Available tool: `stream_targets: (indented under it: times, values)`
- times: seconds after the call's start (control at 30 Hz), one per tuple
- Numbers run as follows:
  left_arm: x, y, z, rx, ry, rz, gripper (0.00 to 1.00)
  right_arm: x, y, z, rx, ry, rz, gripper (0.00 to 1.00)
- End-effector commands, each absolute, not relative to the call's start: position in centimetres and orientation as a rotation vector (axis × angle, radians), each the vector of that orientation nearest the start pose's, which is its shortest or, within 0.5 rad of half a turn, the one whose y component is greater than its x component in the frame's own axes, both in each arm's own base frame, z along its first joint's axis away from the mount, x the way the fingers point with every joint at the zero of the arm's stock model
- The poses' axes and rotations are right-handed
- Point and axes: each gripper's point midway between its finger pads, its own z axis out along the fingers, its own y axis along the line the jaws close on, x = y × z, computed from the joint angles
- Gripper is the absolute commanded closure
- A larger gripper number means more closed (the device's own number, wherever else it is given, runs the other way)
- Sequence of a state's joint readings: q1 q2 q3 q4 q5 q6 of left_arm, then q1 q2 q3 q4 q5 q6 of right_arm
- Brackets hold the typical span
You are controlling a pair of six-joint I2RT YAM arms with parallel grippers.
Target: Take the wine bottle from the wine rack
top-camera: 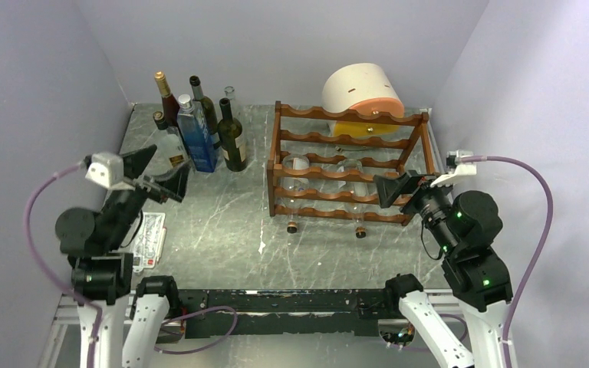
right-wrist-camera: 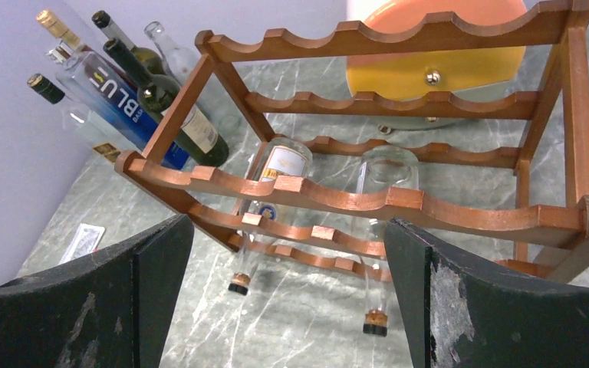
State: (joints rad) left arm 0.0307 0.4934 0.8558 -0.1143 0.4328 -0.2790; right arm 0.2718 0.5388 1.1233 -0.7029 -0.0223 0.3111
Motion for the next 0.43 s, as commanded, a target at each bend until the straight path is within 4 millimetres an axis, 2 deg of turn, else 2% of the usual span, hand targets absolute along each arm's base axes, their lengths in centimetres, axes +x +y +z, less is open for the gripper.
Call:
stream_targets:
  times: [0.0,0.2,0.33,0.4]
  values:
    - [18.8,-9.5,43.1,0.277,1.193,-0.558,0.01,19.7,8.0,37.8,-0.011,1.613,0.511,0.00]
    - [18.2,-8.8,43.4,0.263,1.232,-0.493,0.01,19.4,7.6,37.6,0.019,1.606,0.504,0.00]
    - [18.2,-8.9,43.0,0.268,1.238,-0.497,0.02,19.7,6.9,36.6,0.054,1.619,0.468,0.00]
    - [18.5,-8.9,42.7,0.266,1.247,-0.502,0.02,19.3,6.9,36.9,0.033,1.600,0.470,0.00]
